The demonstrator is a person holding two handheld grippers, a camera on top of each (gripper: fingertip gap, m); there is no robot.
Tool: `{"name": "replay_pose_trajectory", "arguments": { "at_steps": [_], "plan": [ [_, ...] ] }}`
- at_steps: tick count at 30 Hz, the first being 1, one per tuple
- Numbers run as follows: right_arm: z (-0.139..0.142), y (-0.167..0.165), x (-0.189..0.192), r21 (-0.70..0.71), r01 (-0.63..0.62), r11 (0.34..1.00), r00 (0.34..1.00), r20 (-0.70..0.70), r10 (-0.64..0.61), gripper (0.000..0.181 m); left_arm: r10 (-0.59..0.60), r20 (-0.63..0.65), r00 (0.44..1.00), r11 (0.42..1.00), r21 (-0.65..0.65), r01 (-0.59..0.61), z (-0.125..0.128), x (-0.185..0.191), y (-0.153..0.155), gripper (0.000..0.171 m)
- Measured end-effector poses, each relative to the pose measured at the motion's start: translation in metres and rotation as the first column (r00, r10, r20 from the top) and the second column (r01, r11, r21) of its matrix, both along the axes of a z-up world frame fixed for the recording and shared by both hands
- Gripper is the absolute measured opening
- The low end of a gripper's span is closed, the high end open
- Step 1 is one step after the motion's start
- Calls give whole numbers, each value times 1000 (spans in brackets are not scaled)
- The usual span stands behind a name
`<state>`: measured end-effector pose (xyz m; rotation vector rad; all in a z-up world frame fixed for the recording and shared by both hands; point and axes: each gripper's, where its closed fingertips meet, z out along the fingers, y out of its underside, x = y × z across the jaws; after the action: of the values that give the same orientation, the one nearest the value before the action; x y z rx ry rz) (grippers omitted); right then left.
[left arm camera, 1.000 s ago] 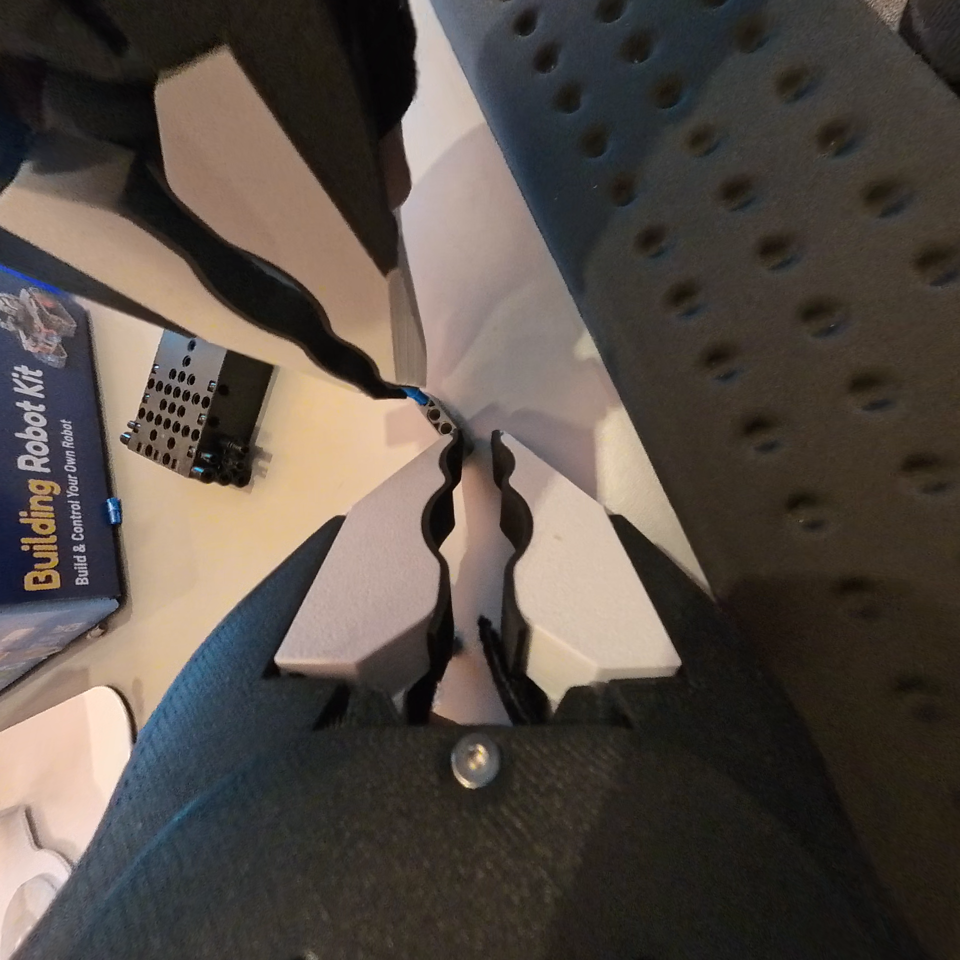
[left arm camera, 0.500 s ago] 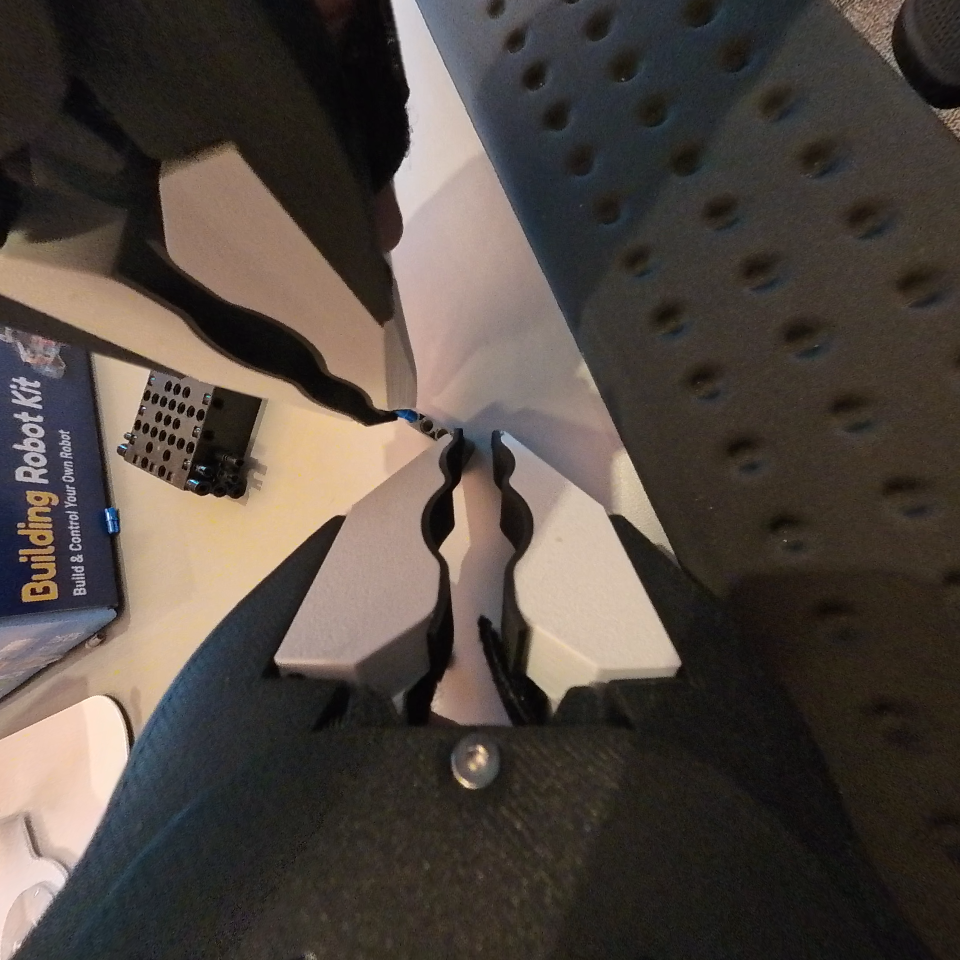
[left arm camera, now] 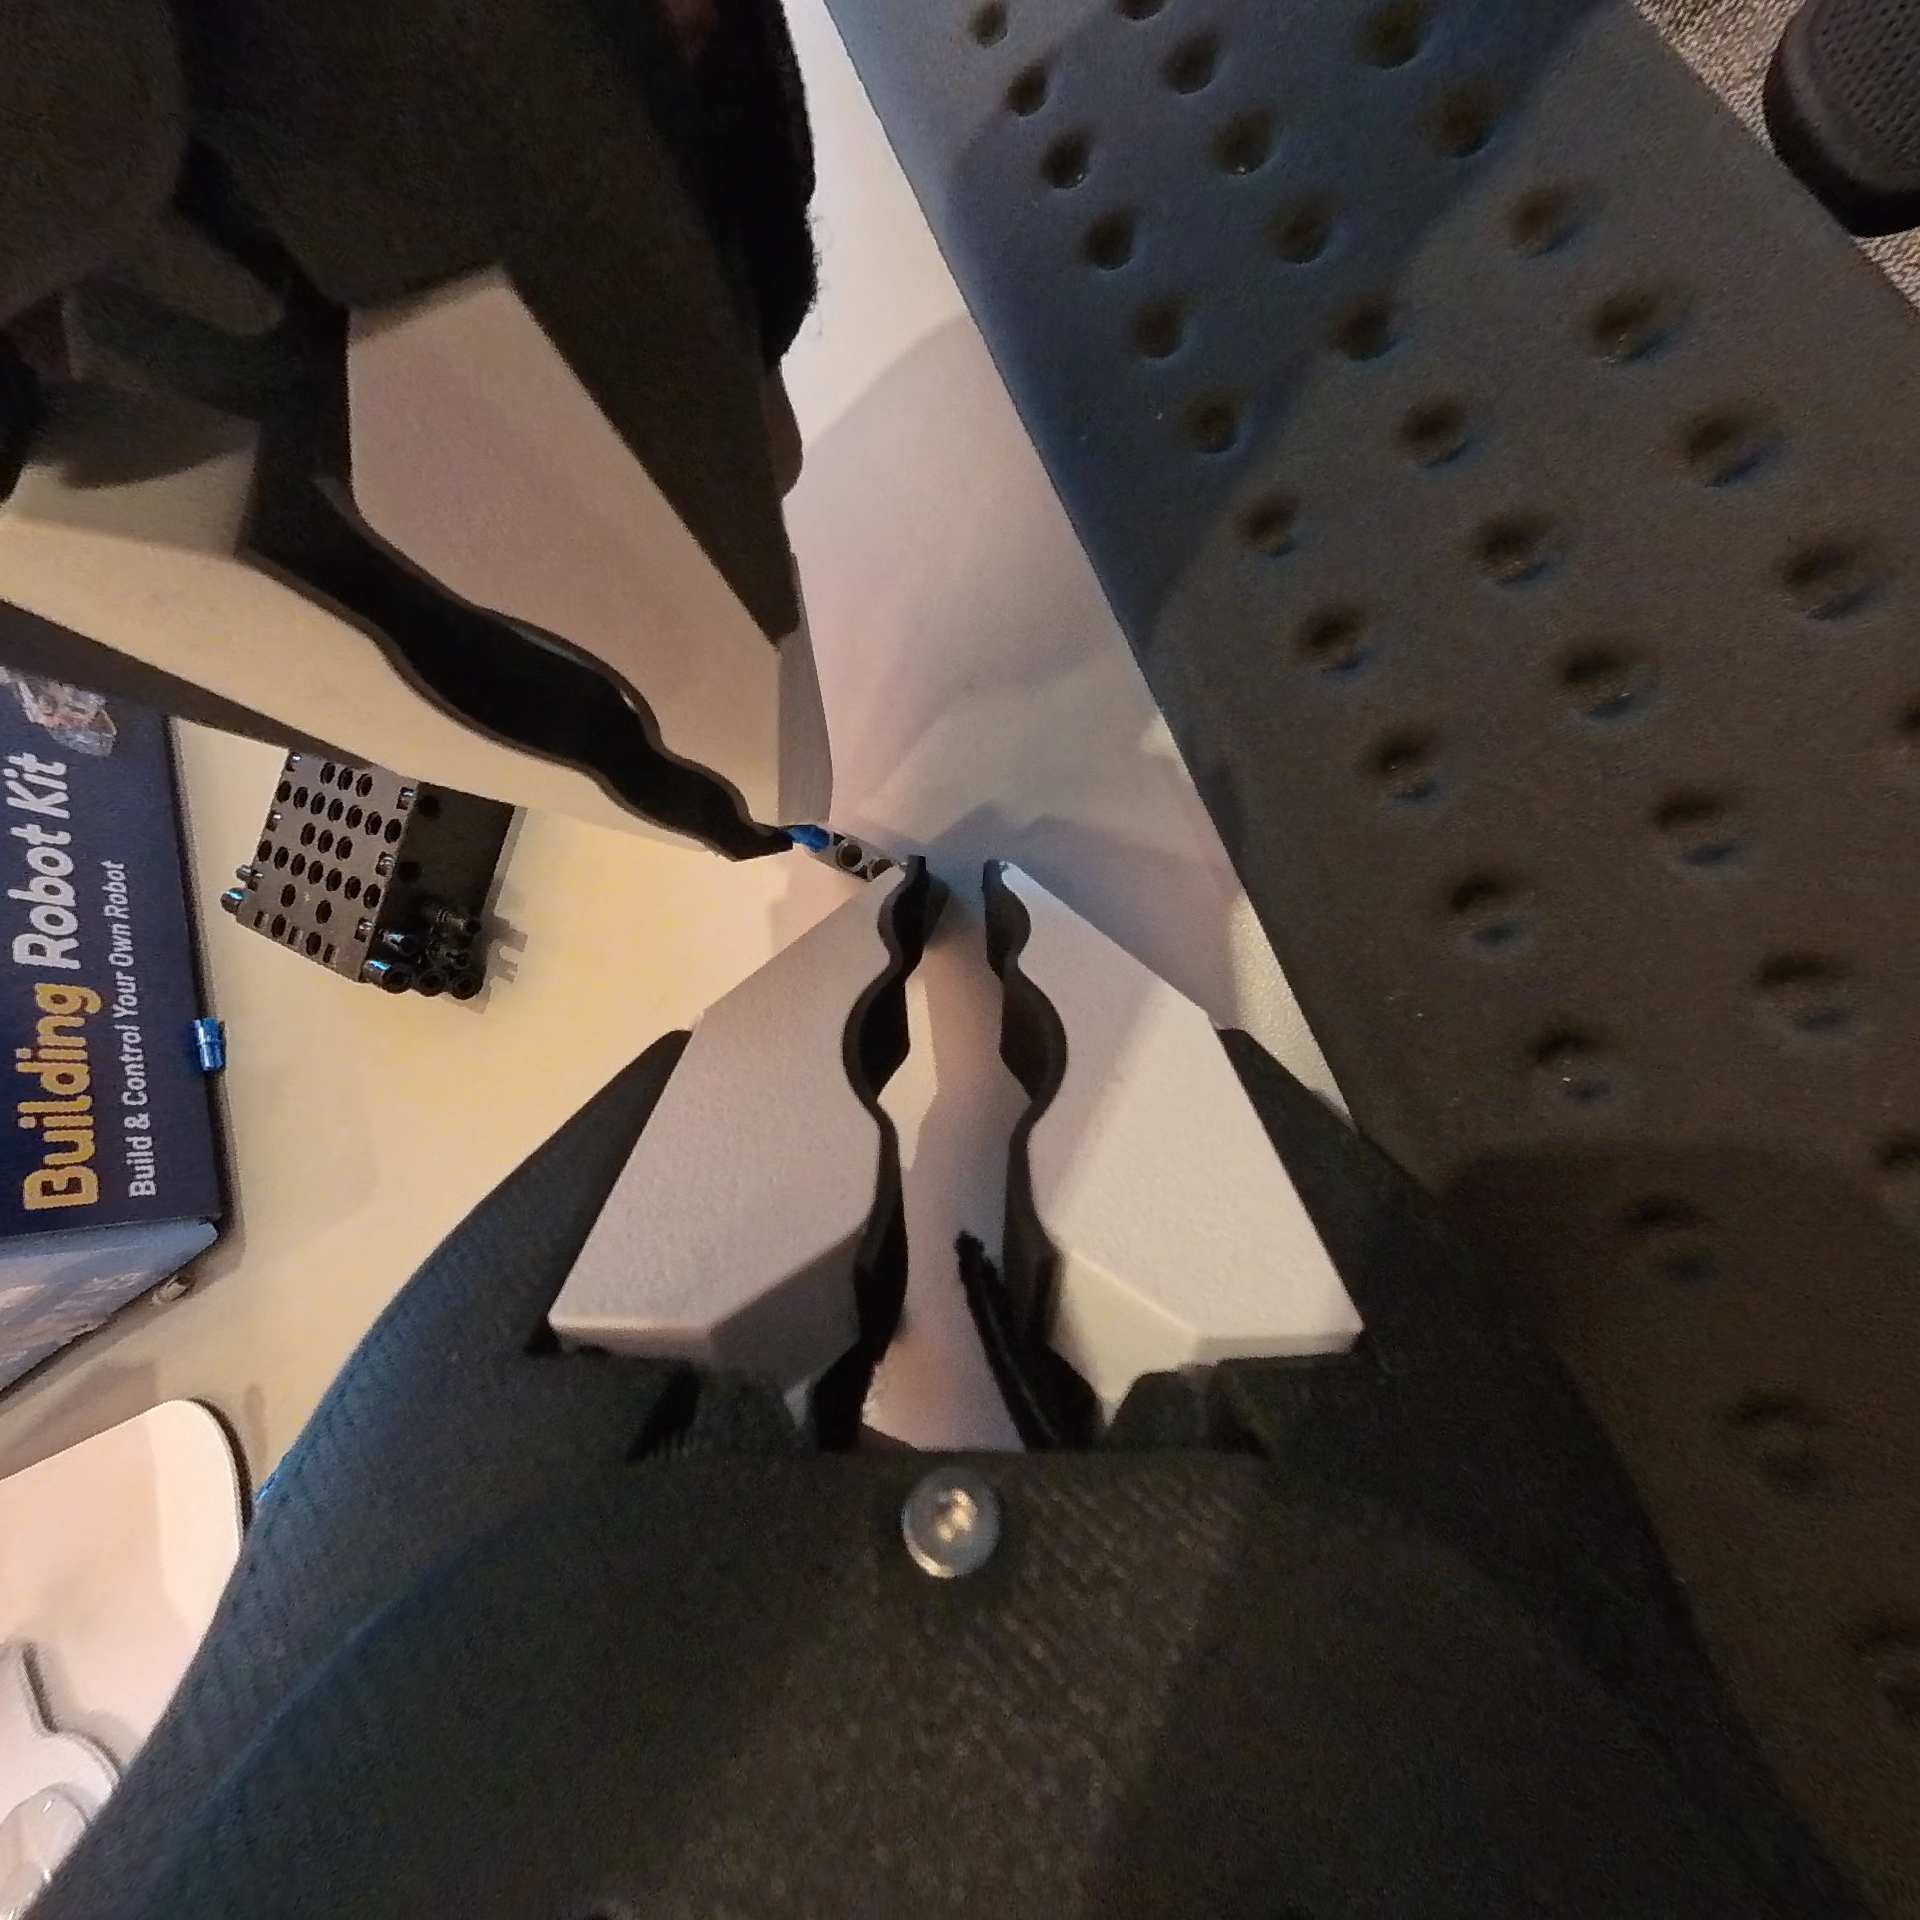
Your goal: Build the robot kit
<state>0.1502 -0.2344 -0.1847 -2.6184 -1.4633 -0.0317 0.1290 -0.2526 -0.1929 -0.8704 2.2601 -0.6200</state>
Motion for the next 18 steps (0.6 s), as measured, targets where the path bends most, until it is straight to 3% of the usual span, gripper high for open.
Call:
{"name": "replay_pose_trajectory", "arguments": {
  "at_steps": [18],
  "plan": [
    [-3,1,-1,-44,-21,999,1000,-11,21,2,-3,-3,1000,1000,-9,3,0,0,0,8]
  ]
}}
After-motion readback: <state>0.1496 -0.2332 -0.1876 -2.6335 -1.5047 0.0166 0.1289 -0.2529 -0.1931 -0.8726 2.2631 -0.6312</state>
